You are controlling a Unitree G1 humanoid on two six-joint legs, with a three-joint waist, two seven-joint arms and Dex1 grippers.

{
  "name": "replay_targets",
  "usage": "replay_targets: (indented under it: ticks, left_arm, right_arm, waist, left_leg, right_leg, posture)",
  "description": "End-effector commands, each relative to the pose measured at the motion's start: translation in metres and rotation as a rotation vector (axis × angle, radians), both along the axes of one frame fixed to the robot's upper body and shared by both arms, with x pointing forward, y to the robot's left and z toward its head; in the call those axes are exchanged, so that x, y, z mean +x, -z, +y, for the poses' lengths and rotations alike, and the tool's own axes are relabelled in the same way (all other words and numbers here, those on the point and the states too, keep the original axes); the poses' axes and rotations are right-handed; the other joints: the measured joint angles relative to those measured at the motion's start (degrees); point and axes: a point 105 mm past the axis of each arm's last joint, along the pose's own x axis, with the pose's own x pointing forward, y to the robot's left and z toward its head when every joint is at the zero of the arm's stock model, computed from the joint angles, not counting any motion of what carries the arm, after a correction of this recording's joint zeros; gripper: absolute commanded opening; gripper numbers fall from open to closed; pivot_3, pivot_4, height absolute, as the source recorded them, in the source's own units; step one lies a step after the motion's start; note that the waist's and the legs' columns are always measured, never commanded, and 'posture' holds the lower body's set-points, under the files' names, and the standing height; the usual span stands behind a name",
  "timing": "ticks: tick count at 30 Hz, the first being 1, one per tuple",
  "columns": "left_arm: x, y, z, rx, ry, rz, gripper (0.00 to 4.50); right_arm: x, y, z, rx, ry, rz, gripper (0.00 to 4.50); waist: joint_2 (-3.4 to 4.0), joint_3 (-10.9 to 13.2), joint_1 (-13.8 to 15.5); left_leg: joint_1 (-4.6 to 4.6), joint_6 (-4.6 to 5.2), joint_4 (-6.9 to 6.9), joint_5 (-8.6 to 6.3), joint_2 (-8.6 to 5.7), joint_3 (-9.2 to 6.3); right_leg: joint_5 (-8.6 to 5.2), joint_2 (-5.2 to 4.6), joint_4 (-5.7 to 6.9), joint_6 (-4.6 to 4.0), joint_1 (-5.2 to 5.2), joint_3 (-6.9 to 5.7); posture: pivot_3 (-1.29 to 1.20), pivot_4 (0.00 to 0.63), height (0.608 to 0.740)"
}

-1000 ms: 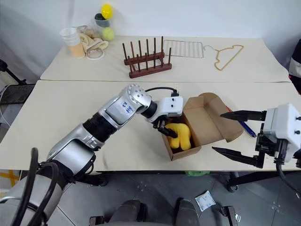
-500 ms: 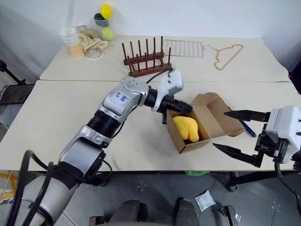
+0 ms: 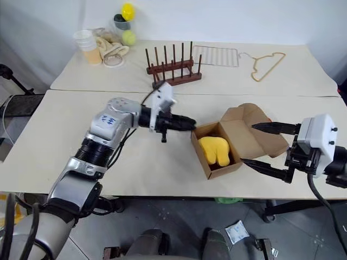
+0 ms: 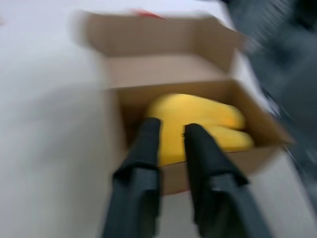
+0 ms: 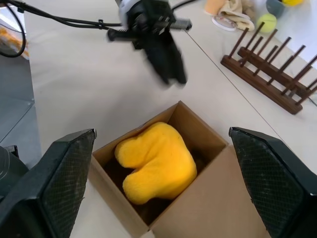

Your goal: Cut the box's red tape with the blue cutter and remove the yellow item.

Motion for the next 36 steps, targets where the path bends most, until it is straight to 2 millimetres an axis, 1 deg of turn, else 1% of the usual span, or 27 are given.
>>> replay_targets:
  ticks: [1, 3, 4, 8, 10, 11, 12, 14, 18, 22, 26, 29, 33, 36]
  left_arm:
    - [-0.012, 0.001, -0.02, 0.132, 0.058, -0.123, 2.06]
    - [-0.01, 0.01, -0.03, 0.175, 0.037, -0.147, 2.7]
    - [-0.008, 0.014, -0.033, 0.199, 0.024, -0.165, 2.94]
    - [0.018, 0.028, -0.044, 0.322, -0.108, -0.303, 2.94]
    - [0.015, 0.028, -0.056, 0.313, -0.098, -0.258, 2.94]
    - [0.01, 0.028, -0.064, 0.304, -0.083, -0.208, 2.94]
    - [0.009, 0.03, -0.067, 0.316, -0.078, -0.201, 2.94]
    - [0.01, 0.034, -0.068, 0.341, -0.08, -0.205, 2.94]
    - [0.019, 0.053, -0.058, 0.423, -0.099, -0.197, 2.94]
    - [0.022, 0.065, -0.053, 0.481, -0.088, -0.182, 2.1]
    - [0.022, 0.077, -0.051, 0.52, -0.068, -0.167, 0.89]
    - [0.027, 0.08, -0.049, 0.522, -0.083, -0.184, 0.03]
    - [0.03, 0.074, -0.051, 0.476, -0.102, -0.188, 0.01]
    - [0.03, 0.064, -0.056, 0.407, -0.108, -0.173, 0.01]
  right_arm:
    - [-0.006, -0.007, 0.0, -0.026, -0.02, -0.021, 4.5]
    - [-0.009, -0.005, 0.001, -0.035, -0.03, -0.007, 4.5]
    - [-0.01, -0.004, 0.001, -0.037, -0.03, -0.004, 4.5]
    - [-0.013, -0.004, 0.001, -0.04, -0.026, 0.002, 4.5]
    - [-0.014, -0.004, 0.003, -0.039, -0.025, 0.006, 4.5]
    - [-0.015, -0.004, 0.004, -0.038, -0.027, 0.009, 4.5]
    - [-0.016, -0.004, 0.005, -0.037, -0.029, 0.009, 4.5]
    - [-0.017, -0.004, 0.007, -0.035, -0.031, 0.01, 4.5]
    - [-0.019, -0.005, 0.009, -0.031, -0.035, 0.017, 4.5]
    - [-0.019, -0.006, 0.01, -0.029, -0.038, 0.023, 4.5]
    - [-0.019, -0.008, 0.012, -0.025, -0.042, 0.016, 4.5]
    - [-0.018, -0.008, 0.013, -0.02, -0.042, 0.012, 4.5]
    - [-0.018, -0.008, 0.013, -0.017, -0.039, 0.009, 4.5]
    - [-0.018, -0.008, 0.013, -0.017, -0.035, 0.008, 4.5]
  waist:
    - [0.01, 0.0, -0.16]
    - [0.01, 0.0, -0.19]
    - [0.01, 0.0, -0.22]
    - [0.0, 0.0, -0.19]
    - [-0.01, 0.0, -0.07]
    - [0.0, 0.0, -0.07]
    - [0.0, 0.0, -0.06]
    - [0.0, 0.0, 0.0]
    - [0.0, -0.01, 0.08]
    - [-0.08, -0.08, 0.04]
    - [-0.08, -0.1, -0.3]
    - [-0.06, -0.12, -0.48]
    - [-0.07, -0.12, -1.08]
    - [-0.07, -0.12, -1.18]
  left_leg:
    - [0.01, 0.0, -0.03, 0.0, 0.01, 0.01]
    - [0.06, 0.0, -0.06, 0.0, 0.02, 0.02]
    - [0.06, 0.0, -0.05, 0.0, 0.02, 0.01]
    - [0.09, 0.01, -0.03, 0.01, 0.02, 0.04]
    - [0.12, 0.02, 0.0, 0.0, 0.01, 0.03]
    - [0.14, 0.04, 0.0, -0.01, 0.01, 0.05]
    - [0.15, 0.05, 0.0, -0.01, 0.01, 0.05]
    - [0.14, 0.05, -0.01, -0.01, 0.02, 0.04]
    - [0.16, 0.05, 0.0, -0.01, 0.03, 0.01]
    - [0.22, 0.05, 0.03, -0.01, 0.03, 0.01]
    - [0.25, 0.05, 0.03, -0.01, 0.06, -0.01]
    - [0.27, 0.05, 0.02, -0.01, 0.07, -0.07]
    - [0.27, 0.05, 0.03, -0.01, 0.08, -0.28]
    - [0.27, 0.05, 0.03, -0.01, 0.08, -0.41]
  right_leg:
    - [0.0, 0.01, 0.0, 0.0, 0.0, 0.0]
    - [0.0, 0.02, 0.02, 0.0, 0.01, 0.0]
    - [0.0, 0.02, 0.03, 0.0, 0.01, 0.0]
    - [0.0, 0.02, 0.07, 0.0, 0.02, 0.05]
    - [0.0, 0.01, 0.06, 0.0, 0.08, 0.05]
    - [0.0, 0.01, 0.06, 0.0, 0.09, 0.07]
    - [0.0, 0.01, 0.07, 0.0, 0.08, 0.07]
    - [0.0, 0.01, 0.07, 0.0, 0.07, 0.06]
    - [0.0, 0.0, 0.06, -0.01, 0.09, 0.06]
    - [0.02, 0.0, 0.05, -0.03, 0.16, 0.06]
    - [0.03, 0.0, 0.08, -0.05, 0.16, 0.07]
    - [0.03, 0.01, 0.08, -0.06, 0.16, 0.07]
    - [0.04, 0.01, 0.11, -0.07, 0.15, 0.08]
    - [0.04, 0.01, 0.11, -0.07, 0.15, 0.08]
  posture:
    - [0.0, 0.15, 0.74]
    - [0.0, 0.15, 0.74]
    - [0.0, 0.15, 0.74]
    - [0.0, 0.15, 0.74]
    - [0.0, 0.15, 0.74]
    - [0.0, 0.15, 0.74]
    - [0.0, 0.15, 0.74]
    - [0.0, 0.15, 0.74]
    - [0.0, 0.15, 0.74]
    - [0.0, 0.15, 0.74]
    - [0.0, 0.15, 0.74]
    - [0.0, 0.15, 0.74]
    - [0.0, 0.15, 0.74]
    - [0.0, 0.15, 0.74]
